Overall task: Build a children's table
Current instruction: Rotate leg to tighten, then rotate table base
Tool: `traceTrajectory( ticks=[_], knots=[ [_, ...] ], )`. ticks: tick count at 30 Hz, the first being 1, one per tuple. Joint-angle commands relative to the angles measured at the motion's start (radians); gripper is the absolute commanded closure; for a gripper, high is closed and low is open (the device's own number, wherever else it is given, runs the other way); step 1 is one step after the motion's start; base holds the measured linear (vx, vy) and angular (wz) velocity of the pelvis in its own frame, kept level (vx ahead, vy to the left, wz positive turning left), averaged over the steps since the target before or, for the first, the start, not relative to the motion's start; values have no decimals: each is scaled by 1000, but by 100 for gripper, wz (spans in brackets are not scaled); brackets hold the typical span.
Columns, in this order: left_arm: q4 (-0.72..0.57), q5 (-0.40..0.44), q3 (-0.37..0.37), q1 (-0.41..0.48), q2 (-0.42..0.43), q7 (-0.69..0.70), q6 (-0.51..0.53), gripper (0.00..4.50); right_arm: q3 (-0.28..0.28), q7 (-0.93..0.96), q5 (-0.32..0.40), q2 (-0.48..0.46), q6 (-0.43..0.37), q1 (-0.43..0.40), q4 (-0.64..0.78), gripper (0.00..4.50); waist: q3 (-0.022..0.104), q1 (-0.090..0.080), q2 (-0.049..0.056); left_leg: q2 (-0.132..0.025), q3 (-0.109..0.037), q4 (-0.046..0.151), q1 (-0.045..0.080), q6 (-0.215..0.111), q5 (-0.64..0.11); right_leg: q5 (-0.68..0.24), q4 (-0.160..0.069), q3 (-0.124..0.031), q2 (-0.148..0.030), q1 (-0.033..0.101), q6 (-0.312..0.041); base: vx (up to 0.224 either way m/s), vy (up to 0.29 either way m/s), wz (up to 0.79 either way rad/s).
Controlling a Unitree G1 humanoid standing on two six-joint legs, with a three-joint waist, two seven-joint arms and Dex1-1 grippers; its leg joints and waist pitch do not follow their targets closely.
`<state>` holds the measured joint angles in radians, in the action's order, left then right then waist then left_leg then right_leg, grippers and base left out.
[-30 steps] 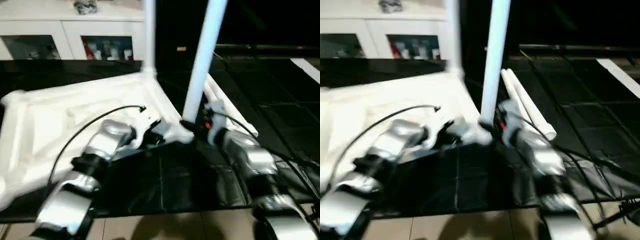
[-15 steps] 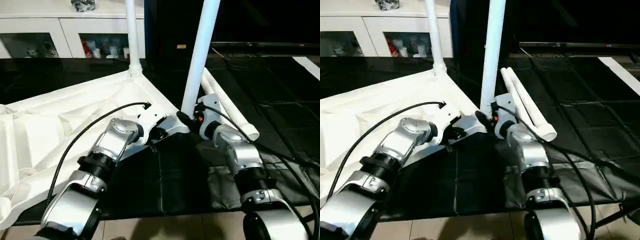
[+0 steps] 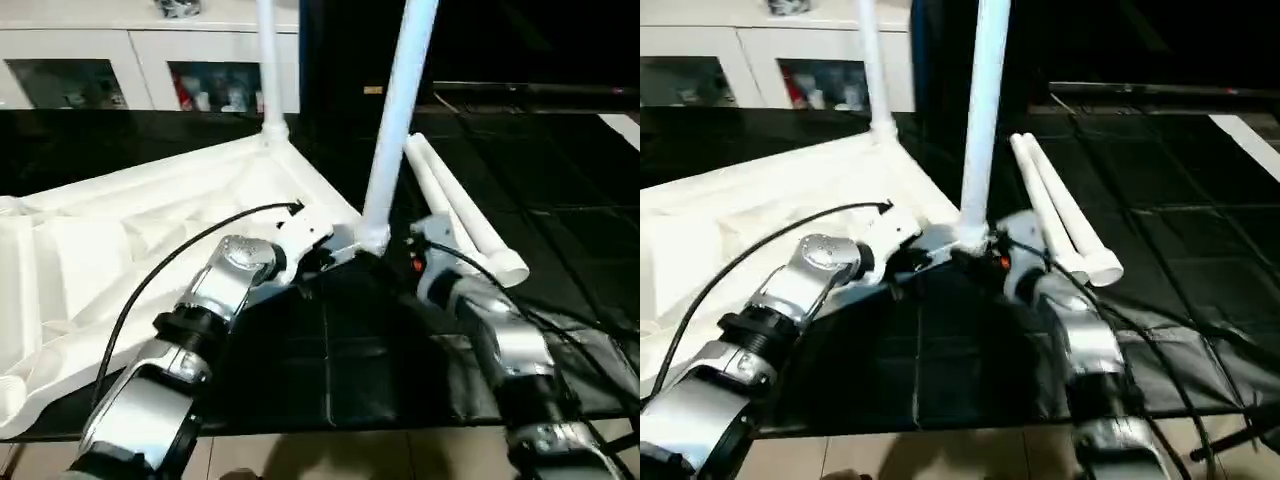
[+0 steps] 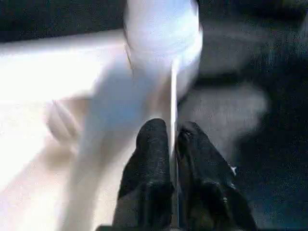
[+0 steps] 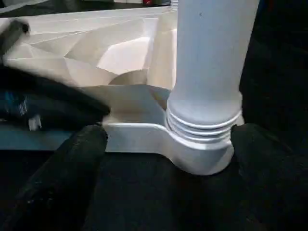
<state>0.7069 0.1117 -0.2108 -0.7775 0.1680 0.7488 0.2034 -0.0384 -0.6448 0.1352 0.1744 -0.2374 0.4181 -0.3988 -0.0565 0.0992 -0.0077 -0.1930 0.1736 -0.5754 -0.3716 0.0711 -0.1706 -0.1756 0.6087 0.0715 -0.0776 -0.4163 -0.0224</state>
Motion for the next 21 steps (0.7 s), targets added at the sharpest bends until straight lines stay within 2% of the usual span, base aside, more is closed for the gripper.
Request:
traceTrajectory(
  ticks=[1,4,6,9,11,12,13,14,15,16,17,18,19,20,21],
  knots=[
    [-39,-23,22,-19,6,15,-22,372,-7,-64,42,27,-17,-35,79,1,74,8,-9,-31,-5,51,7,-88,-126,-85,-65,-45,-67,74,-218,0,0,0],
    [-64,-42,39,-10,13,27,-24,352,1,-108,60,44,-20,-66,120,0,71,13,-10,-30,-4,52,6,-92,-144,-121,-69,-45,-67,73,-205,0,0,0],
    [-74,-61,91,-23,54,-15,17,352,31,-142,60,60,-32,-91,137,0,69,8,-8,-28,-6,54,5,-72,-166,-189,-75,-42,-65,71,-184,0,0,0],
    [-70,-36,147,-46,177,-71,64,352,68,-113,32,36,-18,-79,115,0,68,-2,-11,-26,-9,57,6,-46,-189,-266,-79,-40,-64,67,-154,0,0,0],
    [-69,-14,152,-49,220,-84,69,352,79,-101,18,27,-9,-71,104,0,68,-7,-5,-28,-12,60,6,-33,-194,-284,-79,-40,-63,65,-140,0,0,0],
    [-69,-12,152,-49,224,-84,70,352,80,-100,18,26,-10,-70,103,0,68,-7,-2,-30,-10,59,13,-27,-197,-269,-80,-43,-60,57,-146,0,0,0],
    [-82,35,153,-38,319,-86,93,369,99,-88,10,8,-25,-53,91,0,68,-6,-1,-31,-10,59,15,-23,-195,-255,-76,-44,-61,56,-151,0,0,0],
    [-94,70,152,-25,378,-92,116,369,113,-91,8,-2,-34,-43,84,0,68,-10,2,-31,-13,62,9,-18,-192,-233,-70,-44,-59,60,-156,0,0,0],
    [-98,79,152,-19,395,-90,121,388,118,-92,6,-5,-34,-40,81,0,70,-10,5,-33,-15,64,11,-14,-194,-223,-67,-44,-60,59,-157,0,0,0],
    [-108,99,150,-8,432,-88,132,388,129,-94,2,-11,-34,-34,74,0,70,-12,7,-35,-15,63,15,-9,-190,-196,-64,-45,-62,57,-165,0,0,0],
    [-123,132,146,17,498,-82,155,391,150,-96,-14,-20,-32,-21,56,0,70,-12,8,-35,-11,62,18,-7,-185,-170,-63,-46,-60,54,-175,0,0,0],
    [-127,145,144,27,525,-79,164,391,162,-93,-26,-24,-32,-12,40,0,68,-15,11,-34,-10,62,14,-5,-178,-147,-59,-47,-58,55,-185,0,0,0],
    [-127,149,143,30,532,-78,167,418,166,-92,-30,-26,-32,-9,35,0,69,-13,13,-35,-11,62,17,-1,-180,-142,-58,-47,-59,53,-188,0,0,0],
    [-130,161,131,48,567,-71,177,427,180,-88,-41,-29,-27,-1,21,0,69,-9,3,-35,-7,62,21,0,-180,-135,-60,-48,-59,52,-195,0,0,0],
    [-127,163,125,65,593,-61,187,429,193,-85,-52,-34,-23,7,5,0,68,-4,4,-34,-10,63,16,1,-178,-139,-54,-49,-63,54,-201,0,0,0]
  ],
)
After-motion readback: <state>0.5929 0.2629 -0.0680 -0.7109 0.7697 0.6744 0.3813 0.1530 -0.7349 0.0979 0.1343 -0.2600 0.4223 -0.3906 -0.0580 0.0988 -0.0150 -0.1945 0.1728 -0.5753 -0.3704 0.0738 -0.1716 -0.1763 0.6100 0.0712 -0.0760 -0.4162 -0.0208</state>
